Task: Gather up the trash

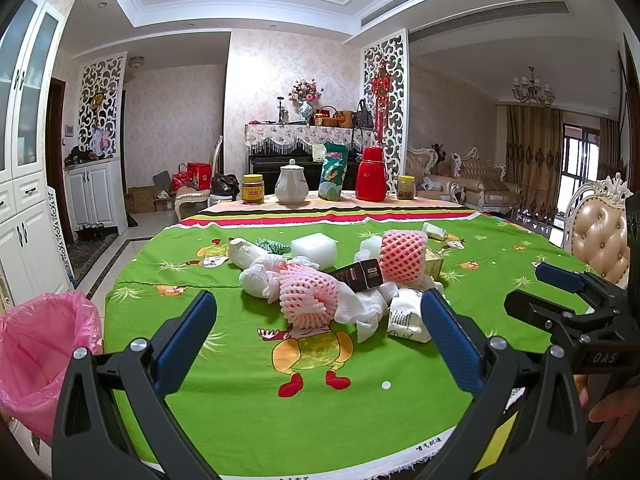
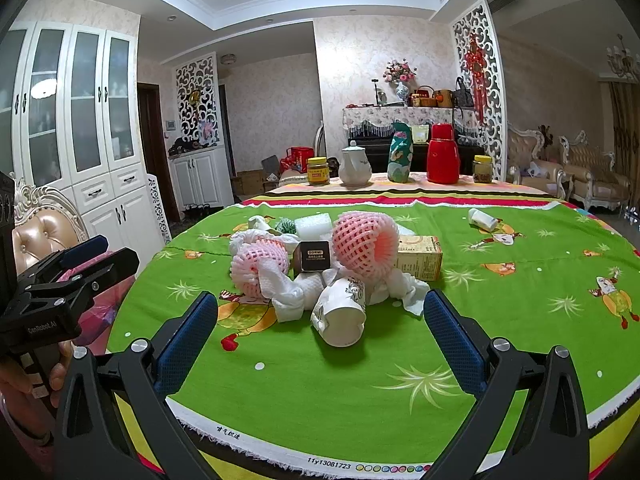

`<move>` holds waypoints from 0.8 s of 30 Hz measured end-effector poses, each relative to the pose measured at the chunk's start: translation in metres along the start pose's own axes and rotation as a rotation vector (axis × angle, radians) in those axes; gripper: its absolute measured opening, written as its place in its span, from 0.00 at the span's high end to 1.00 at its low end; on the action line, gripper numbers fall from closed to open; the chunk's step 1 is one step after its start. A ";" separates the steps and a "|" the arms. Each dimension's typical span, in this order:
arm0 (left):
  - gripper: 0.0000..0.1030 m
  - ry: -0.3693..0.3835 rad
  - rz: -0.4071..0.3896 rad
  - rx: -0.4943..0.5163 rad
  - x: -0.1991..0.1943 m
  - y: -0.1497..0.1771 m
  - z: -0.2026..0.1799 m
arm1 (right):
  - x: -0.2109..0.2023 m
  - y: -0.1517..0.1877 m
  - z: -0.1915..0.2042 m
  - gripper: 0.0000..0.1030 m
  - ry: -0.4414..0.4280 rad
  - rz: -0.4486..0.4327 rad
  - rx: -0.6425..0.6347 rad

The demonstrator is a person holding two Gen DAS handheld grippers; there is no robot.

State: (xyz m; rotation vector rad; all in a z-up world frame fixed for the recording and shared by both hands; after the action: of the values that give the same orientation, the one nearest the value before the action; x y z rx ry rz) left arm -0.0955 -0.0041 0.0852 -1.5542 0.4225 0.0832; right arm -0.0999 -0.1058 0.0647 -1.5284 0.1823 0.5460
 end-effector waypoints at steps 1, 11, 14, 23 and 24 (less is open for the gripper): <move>0.04 0.000 0.001 0.000 0.000 0.001 0.000 | 0.000 0.001 0.001 0.06 0.001 0.004 -0.001; 0.04 -0.066 0.082 -0.005 0.022 0.020 0.024 | 0.034 0.020 -0.002 0.06 0.017 0.121 -0.065; 0.04 -0.097 0.154 -0.023 0.038 0.033 0.043 | 0.056 0.023 -0.008 0.06 0.020 0.182 -0.043; 0.04 -0.039 0.373 -0.150 0.092 0.074 0.072 | 0.148 0.029 -0.010 0.06 -0.030 0.370 -0.010; 0.04 -0.034 0.381 -0.154 0.096 0.075 0.072 | 0.151 0.030 -0.009 0.07 -0.042 0.381 -0.008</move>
State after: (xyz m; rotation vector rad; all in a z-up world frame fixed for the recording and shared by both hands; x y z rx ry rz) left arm -0.0154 0.0480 -0.0183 -1.6029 0.6949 0.4445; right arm 0.0198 -0.0820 -0.0294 -1.4958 0.4442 0.8796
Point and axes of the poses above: each gripper's, at about its wrist camera, not at the fingertips, and x roughly the way its jaws point, z to its left, y to its underside, the point moved 10 cm from there along x, roughly the way its jaws point, and after that the axes turned 4 degrees about y, right-handed, at the moved point
